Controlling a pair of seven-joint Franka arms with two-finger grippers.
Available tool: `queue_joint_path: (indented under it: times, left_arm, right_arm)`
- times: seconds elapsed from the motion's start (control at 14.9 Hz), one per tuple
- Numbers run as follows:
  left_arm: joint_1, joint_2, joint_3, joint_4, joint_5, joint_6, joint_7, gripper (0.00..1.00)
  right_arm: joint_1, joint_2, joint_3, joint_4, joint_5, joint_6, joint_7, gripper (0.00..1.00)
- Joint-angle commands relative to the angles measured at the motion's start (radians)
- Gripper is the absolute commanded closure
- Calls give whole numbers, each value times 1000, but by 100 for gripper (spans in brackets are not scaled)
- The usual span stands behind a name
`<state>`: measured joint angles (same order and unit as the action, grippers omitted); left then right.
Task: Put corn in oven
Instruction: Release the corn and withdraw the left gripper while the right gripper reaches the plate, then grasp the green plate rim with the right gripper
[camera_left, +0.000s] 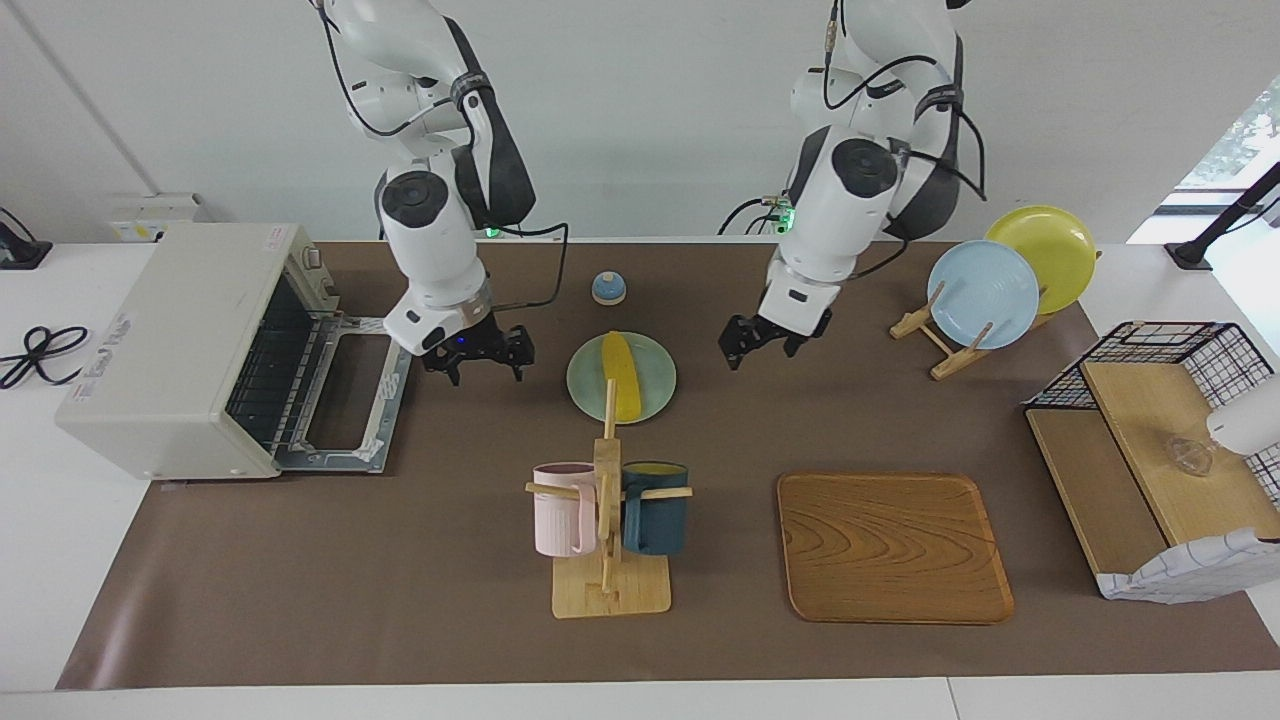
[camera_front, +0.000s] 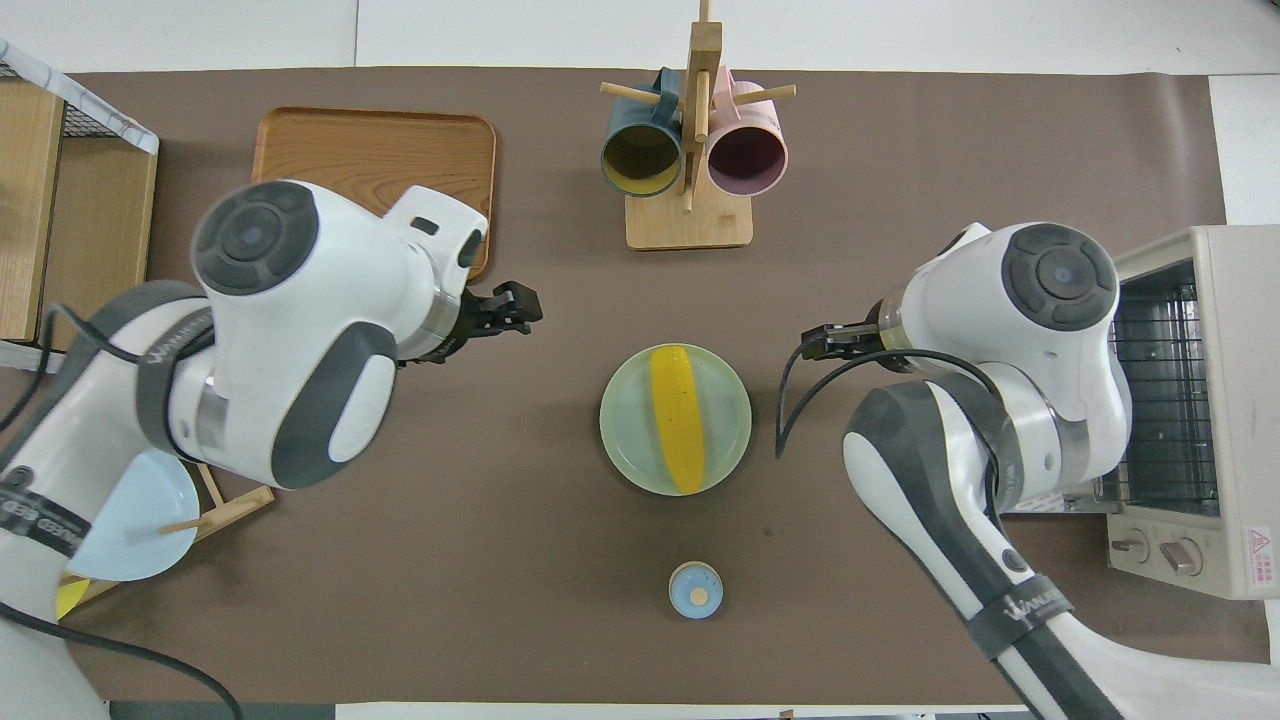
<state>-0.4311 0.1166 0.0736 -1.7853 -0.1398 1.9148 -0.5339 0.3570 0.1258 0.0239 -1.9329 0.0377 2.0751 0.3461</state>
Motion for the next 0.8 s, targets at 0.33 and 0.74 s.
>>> queue_joint_path:
  times: [0.33,0.74]
  left_arm:
    - [259,-139,-11,57,57,-304,340,0]
    - [282,-201,-21,63,115,-437,368,0]
  right_arm:
    - [326,399,-2,451,-173,-109,403,0]
    - [359,354,-1,246,-171,92,404,28]
